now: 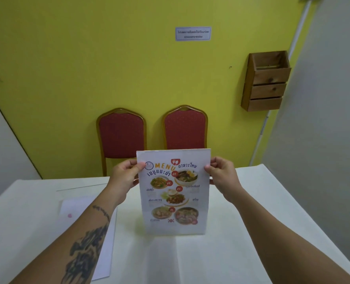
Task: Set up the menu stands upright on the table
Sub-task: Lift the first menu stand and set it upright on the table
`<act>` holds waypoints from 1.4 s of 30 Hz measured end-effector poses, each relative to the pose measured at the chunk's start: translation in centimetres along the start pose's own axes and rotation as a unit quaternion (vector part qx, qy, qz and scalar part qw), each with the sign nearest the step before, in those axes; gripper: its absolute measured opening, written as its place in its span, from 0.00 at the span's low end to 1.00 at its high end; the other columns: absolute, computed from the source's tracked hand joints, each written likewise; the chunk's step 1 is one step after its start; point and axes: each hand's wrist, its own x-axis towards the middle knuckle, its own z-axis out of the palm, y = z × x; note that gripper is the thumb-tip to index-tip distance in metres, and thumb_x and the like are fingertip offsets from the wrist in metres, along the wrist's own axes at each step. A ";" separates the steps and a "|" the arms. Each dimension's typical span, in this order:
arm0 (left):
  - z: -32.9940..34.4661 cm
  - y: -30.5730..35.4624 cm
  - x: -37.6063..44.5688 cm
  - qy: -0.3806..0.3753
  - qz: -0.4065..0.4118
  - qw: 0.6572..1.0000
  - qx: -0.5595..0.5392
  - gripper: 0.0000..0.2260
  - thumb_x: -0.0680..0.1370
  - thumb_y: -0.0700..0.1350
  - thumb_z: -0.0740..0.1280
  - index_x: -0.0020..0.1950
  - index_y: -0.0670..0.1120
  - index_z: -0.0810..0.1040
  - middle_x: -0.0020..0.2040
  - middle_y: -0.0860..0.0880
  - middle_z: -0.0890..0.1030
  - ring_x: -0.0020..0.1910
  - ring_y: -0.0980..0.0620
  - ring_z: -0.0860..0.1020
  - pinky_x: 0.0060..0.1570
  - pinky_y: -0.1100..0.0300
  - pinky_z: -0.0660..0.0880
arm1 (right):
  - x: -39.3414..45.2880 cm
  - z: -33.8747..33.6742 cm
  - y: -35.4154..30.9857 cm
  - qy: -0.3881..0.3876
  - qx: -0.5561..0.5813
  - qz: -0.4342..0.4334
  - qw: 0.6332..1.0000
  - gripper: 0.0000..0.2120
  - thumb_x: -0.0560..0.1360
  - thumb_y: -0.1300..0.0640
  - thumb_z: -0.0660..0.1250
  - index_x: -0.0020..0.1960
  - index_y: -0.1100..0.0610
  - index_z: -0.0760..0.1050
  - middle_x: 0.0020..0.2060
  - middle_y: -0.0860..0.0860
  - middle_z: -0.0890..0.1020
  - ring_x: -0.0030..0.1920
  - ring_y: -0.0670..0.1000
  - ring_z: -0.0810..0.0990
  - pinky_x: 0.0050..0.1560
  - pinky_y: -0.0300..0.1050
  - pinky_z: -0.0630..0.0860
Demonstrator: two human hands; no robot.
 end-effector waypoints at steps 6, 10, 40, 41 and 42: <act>0.4 -0.6 0.4 -0.003 -0.018 1.000 -0.007 0.07 0.76 0.33 0.67 0.51 0.43 0.79 0.46 0.45 0.84 0.47 0.46 0.82 0.44 0.53 0.77 | -0.5 0.2 0.9 0.031 -0.032 -0.017 0.999 0.10 0.74 0.71 0.64 0.46 0.57 0.76 0.38 0.53 0.80 0.42 0.57 0.85 0.40 0.55 0.83; 0.7 -0.6 0.3 0.000 -0.029 0.999 -0.025 0.09 0.76 0.33 0.67 0.52 0.43 0.79 0.49 0.43 0.84 0.48 0.45 0.82 0.43 0.54 0.77 | -0.3 0.1 1.2 0.039 -0.027 -0.013 0.999 0.12 0.73 0.72 0.63 0.48 0.57 0.76 0.38 0.55 0.80 0.41 0.56 0.85 0.38 0.54 0.83; -23.6 -8.9 -5.9 -0.057 -0.073 0.974 0.206 0.19 0.75 0.37 0.67 0.65 0.49 0.77 0.66 0.46 0.76 0.60 0.48 0.75 0.53 0.56 0.71 | -13.5 20.2 5.9 -0.046 -0.146 0.111 0.982 0.23 0.72 0.68 0.64 0.65 0.54 0.75 0.55 0.53 0.78 0.53 0.54 0.79 0.45 0.44 0.76; -24.7 -9.5 -6.2 -0.053 -0.080 0.969 0.229 0.21 0.74 0.37 0.67 0.67 0.49 0.76 0.68 0.45 0.74 0.61 0.48 0.74 0.54 0.57 0.70 | -13.9 21.3 6.3 -0.060 -0.154 0.127 0.978 0.23 0.72 0.68 0.64 0.65 0.54 0.75 0.55 0.53 0.78 0.52 0.52 0.79 0.44 0.43 0.76; -25.7 -10.1 -6.5 -0.046 -0.088 0.964 0.248 0.23 0.74 0.37 0.67 0.69 0.49 0.75 0.70 0.45 0.73 0.61 0.48 0.74 0.54 0.57 0.70 | -14.3 22.3 6.7 -0.073 -0.164 0.141 0.974 0.23 0.72 0.68 0.64 0.66 0.55 0.74 0.55 0.53 0.78 0.51 0.52 0.79 0.43 0.42 0.75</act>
